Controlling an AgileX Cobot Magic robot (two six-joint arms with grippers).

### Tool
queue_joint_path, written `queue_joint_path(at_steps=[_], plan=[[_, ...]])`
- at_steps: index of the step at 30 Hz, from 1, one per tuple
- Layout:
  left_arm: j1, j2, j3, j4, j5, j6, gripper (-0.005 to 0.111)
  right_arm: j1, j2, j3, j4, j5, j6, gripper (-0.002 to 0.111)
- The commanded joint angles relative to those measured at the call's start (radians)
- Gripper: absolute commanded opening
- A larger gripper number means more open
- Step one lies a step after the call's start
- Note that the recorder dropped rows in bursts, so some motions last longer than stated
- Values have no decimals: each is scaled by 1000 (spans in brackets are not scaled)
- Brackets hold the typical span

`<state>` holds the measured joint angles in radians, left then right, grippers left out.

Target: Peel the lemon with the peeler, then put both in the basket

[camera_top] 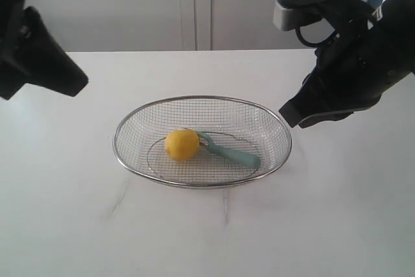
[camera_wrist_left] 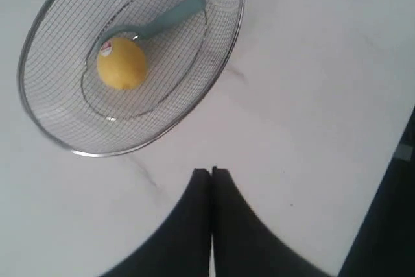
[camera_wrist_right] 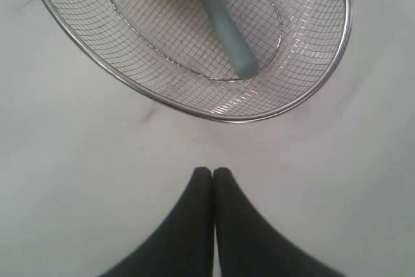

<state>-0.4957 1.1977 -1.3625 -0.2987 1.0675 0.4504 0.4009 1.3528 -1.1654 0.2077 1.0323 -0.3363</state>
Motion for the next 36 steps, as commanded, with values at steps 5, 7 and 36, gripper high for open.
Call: queue_joint_path(at_steps=[5, 7, 36], plan=[[-5, -180, 127, 91, 14, -84, 0, -1, -8, 3, -4, -14, 1, 0], [-5, -195, 127, 91, 50, -84, 0, -1, -8, 3, -4, -17, 1, 0], [-5, -209, 127, 91, 104, -84, 0, -1, -8, 3, 0, -24, 1, 0]])
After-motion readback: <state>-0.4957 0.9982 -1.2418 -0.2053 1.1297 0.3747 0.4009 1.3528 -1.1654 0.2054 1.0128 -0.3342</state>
